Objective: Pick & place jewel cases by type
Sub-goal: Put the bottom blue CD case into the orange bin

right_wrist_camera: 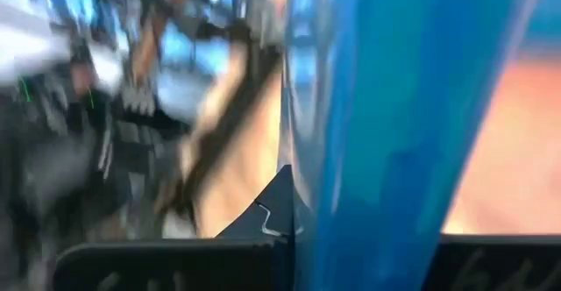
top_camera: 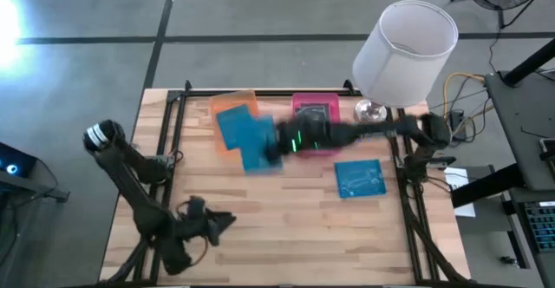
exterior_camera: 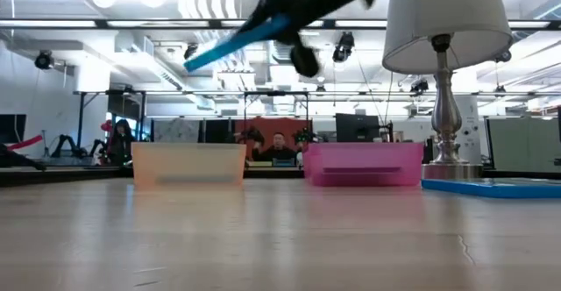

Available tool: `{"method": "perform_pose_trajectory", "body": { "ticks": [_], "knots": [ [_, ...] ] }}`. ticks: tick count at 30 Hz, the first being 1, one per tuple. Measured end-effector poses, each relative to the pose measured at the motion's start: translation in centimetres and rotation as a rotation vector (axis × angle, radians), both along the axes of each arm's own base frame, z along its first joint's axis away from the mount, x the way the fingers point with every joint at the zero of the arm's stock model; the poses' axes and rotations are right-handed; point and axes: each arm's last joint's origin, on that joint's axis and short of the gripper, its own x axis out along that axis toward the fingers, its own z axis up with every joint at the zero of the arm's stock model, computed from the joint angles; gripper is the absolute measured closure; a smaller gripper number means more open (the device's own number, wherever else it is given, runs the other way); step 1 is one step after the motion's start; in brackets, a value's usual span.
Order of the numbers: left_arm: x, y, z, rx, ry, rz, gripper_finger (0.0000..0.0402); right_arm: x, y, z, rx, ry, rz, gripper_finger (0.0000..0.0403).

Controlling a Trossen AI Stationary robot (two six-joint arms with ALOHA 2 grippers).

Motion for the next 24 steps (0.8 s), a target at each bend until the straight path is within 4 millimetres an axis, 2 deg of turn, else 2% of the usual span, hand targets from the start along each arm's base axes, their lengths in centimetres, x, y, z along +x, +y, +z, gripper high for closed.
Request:
{"method": "perform_pose_trajectory", "body": {
  "ticks": [2, 4, 10, 14, 18, 19, 21, 24],
  "knots": [
    [-0.7, 1.1, 1.4, 0.063, -0.004, -0.016, 0.0255, 1.4, -4.5, 0.3, 0.016, -0.024, -0.038, 0.0390],
    [-1.5, 2.6, 2.7, 0.119, -0.002, -0.006, 0.0255, 3.4, -7.4, -0.4, 0.035, -0.025, -0.026, 0.0390],
    [-4.3, 7.0, 6.1, 0.177, -0.067, 0.055, 0.0255, 8.5, -11.6, -2.5, 0.116, 0.054, 0.086, 0.0389],
    [-5.6, 8.9, 7.5, 0.207, -0.082, 0.037, 0.0255, 10.1, -14.9, -4.2, 0.093, 0.118, 0.002, 0.0362],
    [-6.6, 10.3, 8.2, 0.251, -0.103, 0.052, 0.0255, 11.1, -16.9, -3.0, 0.116, 0.042, -0.004, 0.0302],
    [-6.8, 10.7, 8.2, 0.260, -0.099, 0.054, 0.0255, 11.5, -17.2, -3.2, 0.145, 0.036, 0.006, 0.0286],
    [-7.3, 11.6, 8.3, 0.272, -0.090, 0.061, 0.0255, 12.0, -17.3, -4.9, 0.185, 0.067, 0.003, 0.0256],
    [-7.9, 12.6, 8.4, 0.274, -0.086, 0.075, 0.0255, 11.2, -17.1, -8.0, 0.220, 0.237, -0.016, 0.0217]
  ]
}}
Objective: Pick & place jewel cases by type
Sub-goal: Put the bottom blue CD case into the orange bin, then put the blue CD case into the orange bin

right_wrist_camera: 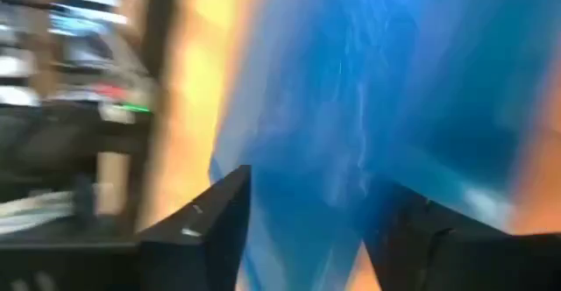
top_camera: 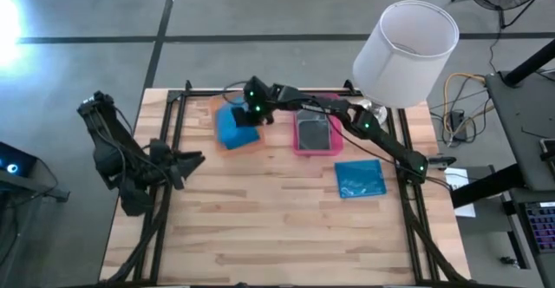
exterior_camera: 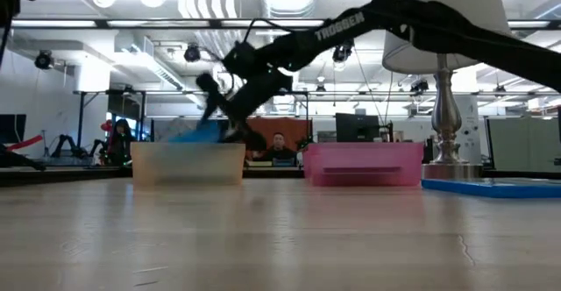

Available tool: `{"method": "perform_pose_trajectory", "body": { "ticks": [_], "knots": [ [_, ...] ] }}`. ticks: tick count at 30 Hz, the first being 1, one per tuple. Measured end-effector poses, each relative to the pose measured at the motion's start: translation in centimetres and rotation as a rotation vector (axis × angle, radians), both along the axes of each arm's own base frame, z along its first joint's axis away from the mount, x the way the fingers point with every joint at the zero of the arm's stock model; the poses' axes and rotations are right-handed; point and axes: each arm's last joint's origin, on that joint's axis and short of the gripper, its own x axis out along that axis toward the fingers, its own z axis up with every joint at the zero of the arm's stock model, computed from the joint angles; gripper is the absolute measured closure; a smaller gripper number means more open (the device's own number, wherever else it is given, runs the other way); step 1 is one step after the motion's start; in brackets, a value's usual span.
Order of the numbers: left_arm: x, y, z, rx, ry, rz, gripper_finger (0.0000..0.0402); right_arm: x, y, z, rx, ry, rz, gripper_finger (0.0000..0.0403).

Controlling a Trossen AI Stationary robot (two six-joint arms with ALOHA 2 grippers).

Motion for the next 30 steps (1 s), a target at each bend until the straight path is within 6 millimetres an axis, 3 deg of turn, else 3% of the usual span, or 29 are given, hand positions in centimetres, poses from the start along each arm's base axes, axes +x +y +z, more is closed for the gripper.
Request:
{"method": "perform_pose_trajectory", "body": {
  "ticks": [3, 9, 11, 14, 17, 21, 27, 30],
  "knots": [
    [-0.5, 0.7, 0.1, 0.003, 0.002, 0.002, 0.0255, -0.8, 0.2, 0.5, -0.058, 0.081, -0.005, 0.0184],
    [-0.7, 1.2, 0.2, -0.005, -0.004, 0.019, 0.0255, -3.3, 1.3, 7.7, -0.236, 0.058, 0.057, 0.0130],
    [-0.6, 1.2, 0.2, -0.004, -0.002, 0.022, 0.0255, -5.1, 3.0, 10.8, -0.368, 0.127, 0.076, 0.0116],
    [-0.3, 0.9, 0.1, 0.001, 0.002, 0.024, 0.0255, -8.0, 7.8, 13.9, -0.571, 0.331, 0.197, 0.0099],
    [0.3, 0.3, -0.2, 0.005, 0.019, 0.027, 0.0255, -10.1, 13.8, 13.2, -0.660, 0.565, 0.323, 0.0093],
    [1.8, -1.0, -1.0, -0.020, 0.047, 0.026, 0.0255, -12.9, 20.1, 10.5, -0.570, 0.678, 0.365, 0.0100],
    [4.8, -3.7, -3.6, -0.086, 0.073, -0.007, 0.0255, -20.1, 26.9, 6.0, -0.472, 0.896, 0.305, 0.0146],
    [6.1, -4.8, -4.7, -0.111, 0.068, -0.011, 0.0255, -24.6, 27.9, 6.0, -0.442, 0.966, 0.184, 0.0198]
  ]
}}
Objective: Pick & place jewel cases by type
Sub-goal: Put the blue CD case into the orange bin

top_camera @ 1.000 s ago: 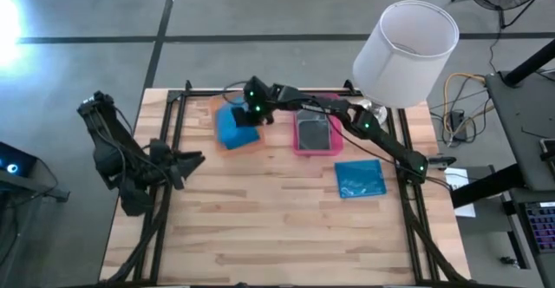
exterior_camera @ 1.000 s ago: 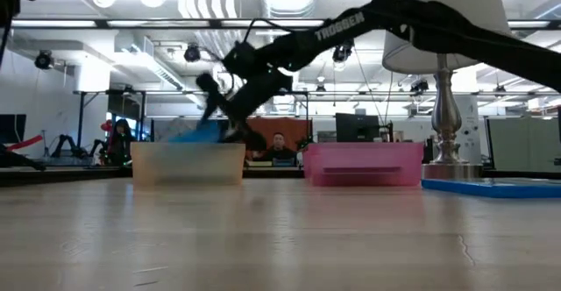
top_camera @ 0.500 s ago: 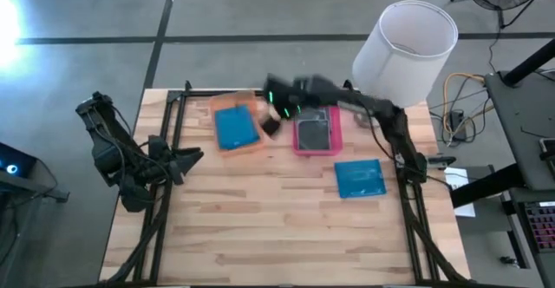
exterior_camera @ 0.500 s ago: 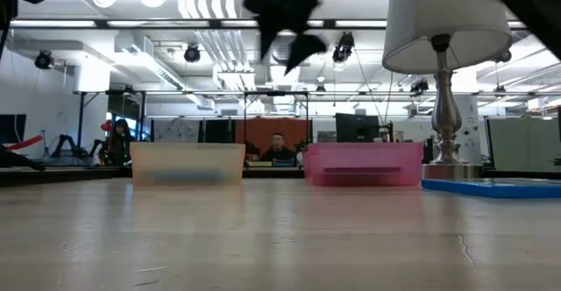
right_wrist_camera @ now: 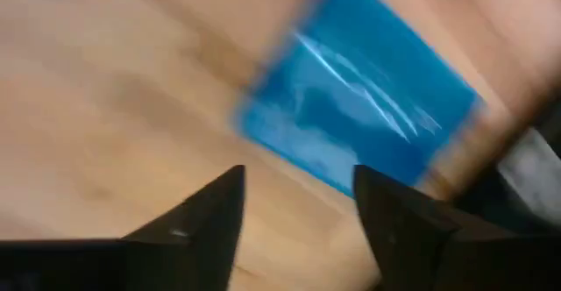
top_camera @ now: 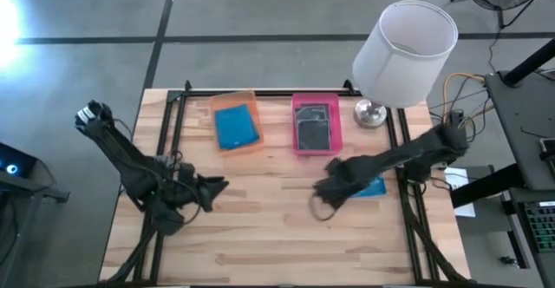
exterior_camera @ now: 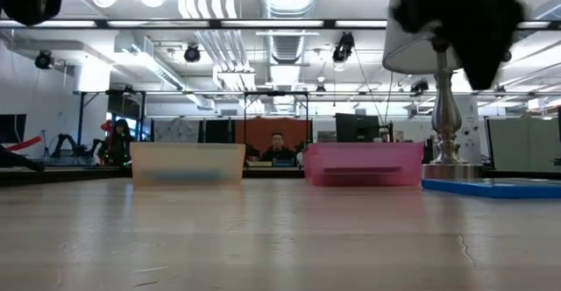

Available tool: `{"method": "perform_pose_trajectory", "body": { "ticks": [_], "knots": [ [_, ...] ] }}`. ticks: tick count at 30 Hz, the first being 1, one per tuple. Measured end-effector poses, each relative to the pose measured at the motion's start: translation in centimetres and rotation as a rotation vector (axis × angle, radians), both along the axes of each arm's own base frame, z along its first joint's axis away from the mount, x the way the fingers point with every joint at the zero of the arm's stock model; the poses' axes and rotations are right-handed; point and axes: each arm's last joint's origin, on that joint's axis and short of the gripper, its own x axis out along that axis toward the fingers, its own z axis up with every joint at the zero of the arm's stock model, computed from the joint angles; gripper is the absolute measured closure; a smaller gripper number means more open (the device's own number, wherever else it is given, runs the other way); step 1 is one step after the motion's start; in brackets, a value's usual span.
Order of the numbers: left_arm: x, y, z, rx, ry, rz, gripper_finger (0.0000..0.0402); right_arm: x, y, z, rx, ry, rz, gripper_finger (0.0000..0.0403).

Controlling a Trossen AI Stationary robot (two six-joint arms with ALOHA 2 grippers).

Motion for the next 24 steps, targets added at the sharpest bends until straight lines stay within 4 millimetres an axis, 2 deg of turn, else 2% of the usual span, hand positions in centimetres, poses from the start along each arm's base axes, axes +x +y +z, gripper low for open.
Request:
{"method": "perform_pose_trajectory", "body": {
  "ticks": [2, 4, 9, 14, 18, 24],
  "knots": [
    [0.7, -0.5, -0.5, -0.011, 0.003, -0.001, 0.0255, -2.2, -0.4, -1.4, -0.008, 0.063, -0.091, 0.0240],
    [1.2, -0.8, -0.8, -0.020, 0.014, -0.007, 0.0255, -3.4, -0.9, -3.4, 0.008, 0.084, -0.177, 0.0286],
    [1.5, -0.9, -0.8, -0.035, 0.018, -0.009, 0.0255, -6.2, -3.0, -5.7, -0.057, 0.118, -0.332, 0.0381],
    [1.6, -1.0, -0.7, -0.048, 0.005, -0.009, 0.0255, -8.4, -4.6, -7.5, -0.110, 0.139, -0.459, 0.0388],
    [1.6, -0.9, -0.7, -0.048, 0.004, -0.008, 0.0255, -7.9, -4.8, -9.0, -0.064, 0.000, -0.480, 0.0391],
    [1.6, -0.9, -0.7, -0.049, 0.004, -0.006, 0.0255, -7.1, -4.5, -11.0, -0.008, -0.031, -0.475, 0.0390]
  ]
}}
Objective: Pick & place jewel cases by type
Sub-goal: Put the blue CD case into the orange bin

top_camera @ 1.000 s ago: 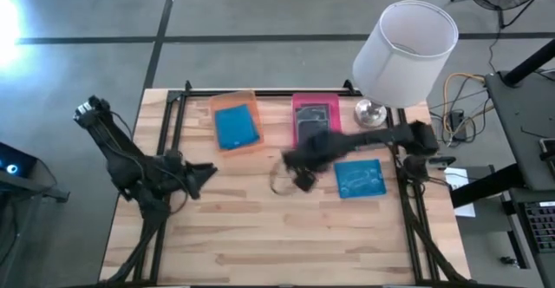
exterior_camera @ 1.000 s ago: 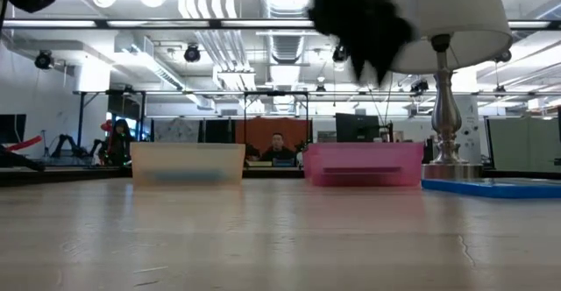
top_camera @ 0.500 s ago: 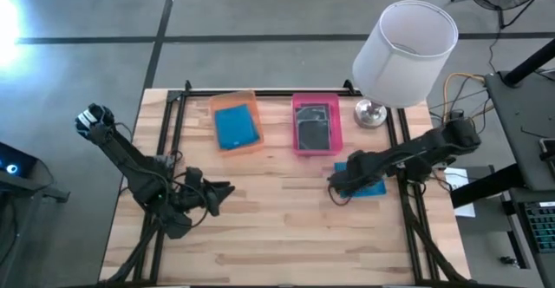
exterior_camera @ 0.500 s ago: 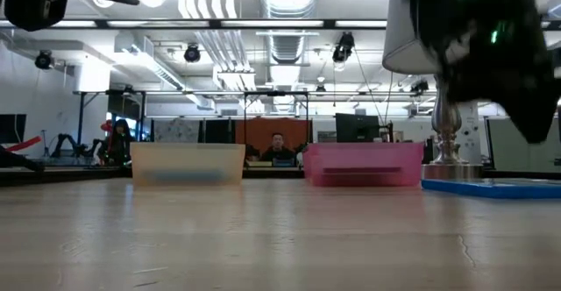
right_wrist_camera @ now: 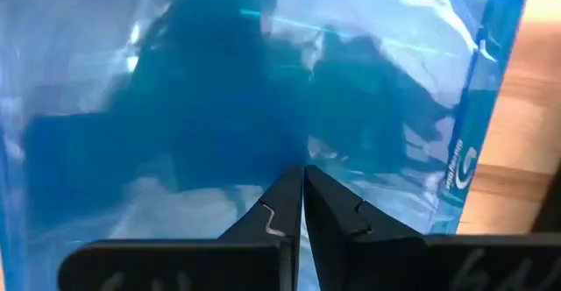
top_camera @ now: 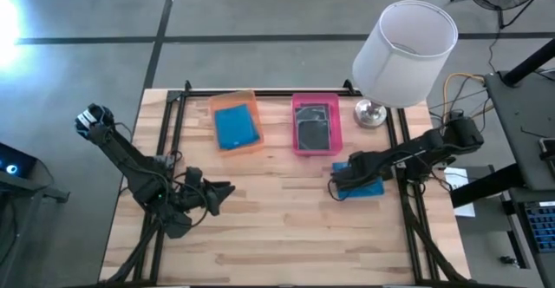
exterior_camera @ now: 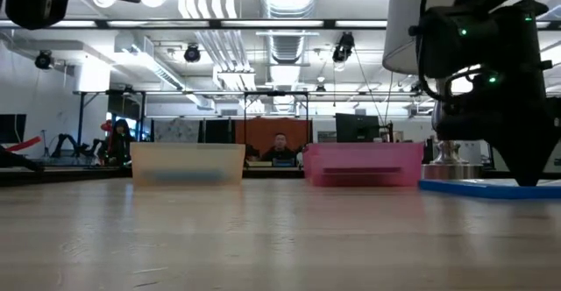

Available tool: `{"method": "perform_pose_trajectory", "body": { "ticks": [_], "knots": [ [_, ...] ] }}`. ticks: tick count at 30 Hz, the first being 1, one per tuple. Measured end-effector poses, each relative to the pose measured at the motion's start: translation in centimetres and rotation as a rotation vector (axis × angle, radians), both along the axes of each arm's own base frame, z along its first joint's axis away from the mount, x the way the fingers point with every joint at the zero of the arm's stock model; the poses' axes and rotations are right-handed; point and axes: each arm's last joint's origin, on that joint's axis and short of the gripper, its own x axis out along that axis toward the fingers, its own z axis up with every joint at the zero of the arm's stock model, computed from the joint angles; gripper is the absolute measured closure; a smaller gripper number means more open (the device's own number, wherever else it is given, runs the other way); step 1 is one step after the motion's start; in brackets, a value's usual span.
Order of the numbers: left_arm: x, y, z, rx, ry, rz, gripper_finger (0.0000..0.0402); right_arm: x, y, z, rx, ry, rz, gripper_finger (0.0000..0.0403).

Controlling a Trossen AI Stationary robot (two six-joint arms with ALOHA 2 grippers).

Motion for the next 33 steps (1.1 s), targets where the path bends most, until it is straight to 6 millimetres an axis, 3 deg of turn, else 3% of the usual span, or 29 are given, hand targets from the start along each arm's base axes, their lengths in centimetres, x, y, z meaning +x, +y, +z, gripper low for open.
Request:
{"method": "perform_pose_trajectory", "body": {
  "ticks": [3, 6, 8, 10, 12, 15, 21, 26, 29, 33],
  "knots": [
    [0.1, 0.1, 0.0, 0.001, 0.000, 0.005, 0.0255, 1.1, 0.7, 0.2, 0.030, -0.024, 0.028, 0.0390],
    [0.2, 0.2, 0.0, 0.001, 0.001, 0.012, 0.0255, 4.3, 2.3, 1.6, 0.124, -0.249, 0.126, 0.0390],
    [0.2, 0.3, 0.0, -0.002, 0.003, 0.014, 0.0255, 6.7, 3.5, 3.6, 0.173, -0.468, 0.258, 0.0390],
    [0.3, 0.3, 0.0, -0.007, 0.008, 0.010, 0.0255, 8.0, 4.1, 6.0, 0.072, -0.600, 0.237, 0.0390],
    [0.3, 0.3, 0.0, -0.016, 0.016, -0.002, 0.0255, 7.9, 3.7, 7.6, -0.034, -0.583, 0.207, 0.0390],
    [0.3, 0.1, -0.3, -0.057, 0.062, -0.062, 0.0255, 8.0, 3.3, 8.6, -0.034, -0.524, 0.283, 0.0390],
    [2.0, -0.5, -2.9, -0.135, 0.256, -0.186, 0.0255, 5.2, 3.4, 7.4, 0.068, -0.253, 0.361, 0.0390],
    [5.4, 0.0, -4.7, -0.156, 0.299, -0.226, 0.0255, 2.3, 3.7, 5.6, 0.133, -0.086, 0.286, 0.0390],
    [7.6, 0.6, -5.8, -0.163, 0.321, -0.277, 0.0255, 1.8, 3.9, 3.7, 0.215, -0.103, 0.251, 0.0390],
    [9.6, 1.1, -7.1, -0.141, 0.370, -0.293, 0.0255, 2.2, 4.7, 1.9, 0.228, -0.248, 0.207, 0.0390]
  ]
}}
